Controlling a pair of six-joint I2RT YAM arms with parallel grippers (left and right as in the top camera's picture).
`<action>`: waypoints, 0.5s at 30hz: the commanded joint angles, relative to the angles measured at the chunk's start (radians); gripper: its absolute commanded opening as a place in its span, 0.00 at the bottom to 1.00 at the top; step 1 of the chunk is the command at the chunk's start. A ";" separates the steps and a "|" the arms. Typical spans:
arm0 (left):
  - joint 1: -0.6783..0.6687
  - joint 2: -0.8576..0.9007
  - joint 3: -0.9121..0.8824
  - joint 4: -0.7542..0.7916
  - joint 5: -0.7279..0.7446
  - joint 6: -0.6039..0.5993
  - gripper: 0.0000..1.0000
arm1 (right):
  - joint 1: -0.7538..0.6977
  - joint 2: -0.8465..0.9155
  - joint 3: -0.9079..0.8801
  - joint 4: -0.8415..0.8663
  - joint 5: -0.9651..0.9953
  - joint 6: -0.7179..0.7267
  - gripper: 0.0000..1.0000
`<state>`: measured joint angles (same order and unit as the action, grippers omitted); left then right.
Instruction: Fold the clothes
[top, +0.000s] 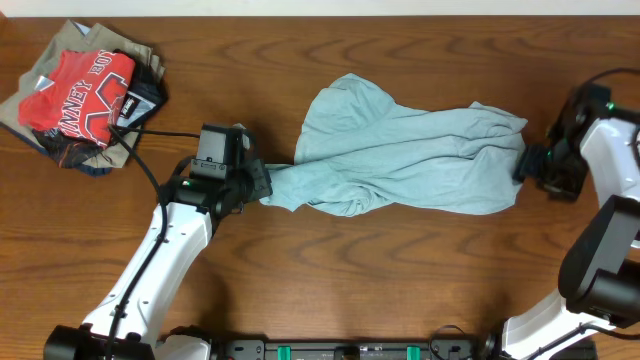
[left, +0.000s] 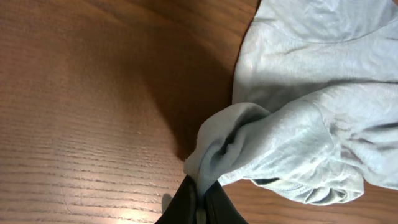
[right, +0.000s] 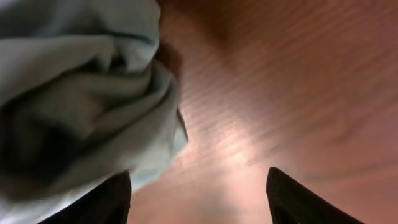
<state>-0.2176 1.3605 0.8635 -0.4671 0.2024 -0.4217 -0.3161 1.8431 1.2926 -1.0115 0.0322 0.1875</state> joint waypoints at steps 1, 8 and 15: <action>0.004 -0.003 0.011 -0.001 -0.013 0.002 0.06 | 0.002 0.008 -0.067 0.085 -0.064 0.018 0.68; 0.004 -0.003 0.011 -0.002 -0.013 0.002 0.06 | 0.011 0.008 -0.217 0.358 -0.251 -0.002 0.59; 0.004 -0.003 0.011 -0.001 -0.013 0.002 0.06 | 0.041 0.008 -0.284 0.418 -0.235 -0.001 0.01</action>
<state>-0.2176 1.3605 0.8635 -0.4679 0.2024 -0.4221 -0.2920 1.8343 1.0328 -0.5724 -0.1879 0.1829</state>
